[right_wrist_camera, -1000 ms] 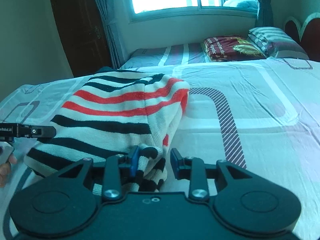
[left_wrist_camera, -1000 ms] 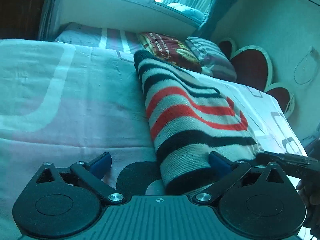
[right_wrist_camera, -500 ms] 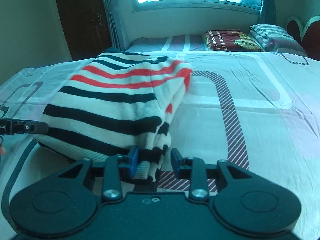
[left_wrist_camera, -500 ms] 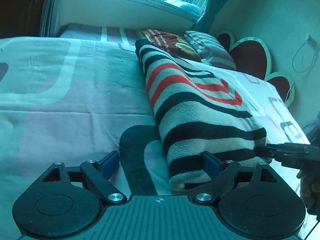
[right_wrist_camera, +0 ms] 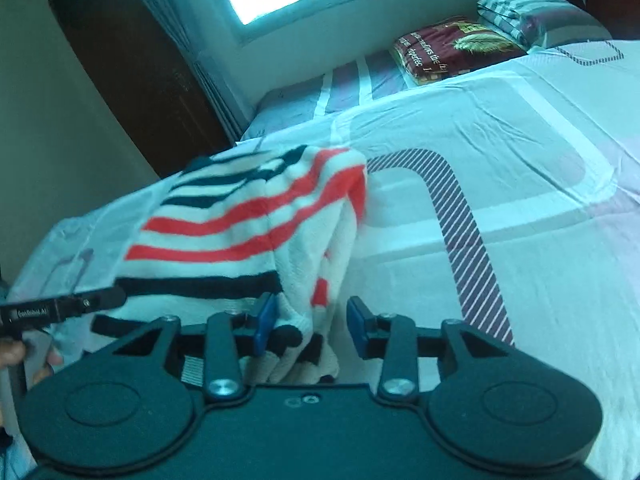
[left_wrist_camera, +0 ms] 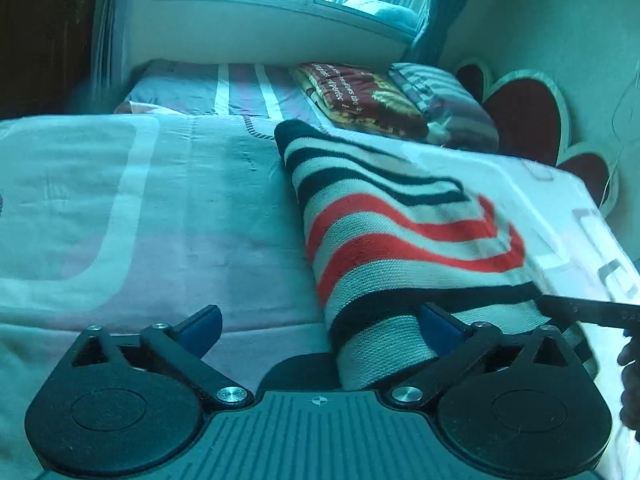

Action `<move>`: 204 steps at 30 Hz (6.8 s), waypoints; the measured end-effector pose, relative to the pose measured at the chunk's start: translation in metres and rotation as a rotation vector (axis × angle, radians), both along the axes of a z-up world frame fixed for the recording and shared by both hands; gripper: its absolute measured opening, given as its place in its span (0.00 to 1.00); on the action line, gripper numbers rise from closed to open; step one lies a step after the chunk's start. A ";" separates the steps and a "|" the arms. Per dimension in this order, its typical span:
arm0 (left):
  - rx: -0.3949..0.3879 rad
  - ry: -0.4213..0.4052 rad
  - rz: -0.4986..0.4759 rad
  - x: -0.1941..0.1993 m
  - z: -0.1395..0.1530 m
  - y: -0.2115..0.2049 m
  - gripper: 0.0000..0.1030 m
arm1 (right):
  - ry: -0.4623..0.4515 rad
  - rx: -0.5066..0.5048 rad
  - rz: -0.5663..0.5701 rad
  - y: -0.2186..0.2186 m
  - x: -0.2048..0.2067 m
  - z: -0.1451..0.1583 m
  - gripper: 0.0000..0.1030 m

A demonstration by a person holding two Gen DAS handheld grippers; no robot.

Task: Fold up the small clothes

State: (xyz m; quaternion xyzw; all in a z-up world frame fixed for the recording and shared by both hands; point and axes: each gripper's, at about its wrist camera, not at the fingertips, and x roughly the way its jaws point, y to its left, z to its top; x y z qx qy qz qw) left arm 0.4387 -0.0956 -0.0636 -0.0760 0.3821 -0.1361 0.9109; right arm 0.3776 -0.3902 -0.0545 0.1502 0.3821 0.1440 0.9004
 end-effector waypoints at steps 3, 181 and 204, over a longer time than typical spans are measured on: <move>-0.027 0.020 0.000 0.004 -0.005 -0.001 1.00 | 0.008 0.005 -0.007 -0.004 0.002 -0.005 0.44; 0.214 -0.097 0.291 -0.332 0.043 0.236 1.00 | -0.159 -0.203 0.267 0.289 -0.202 0.068 0.99; 0.213 -0.257 0.363 -0.564 0.134 0.109 1.00 | -0.270 -0.327 0.190 0.237 -0.428 0.145 0.99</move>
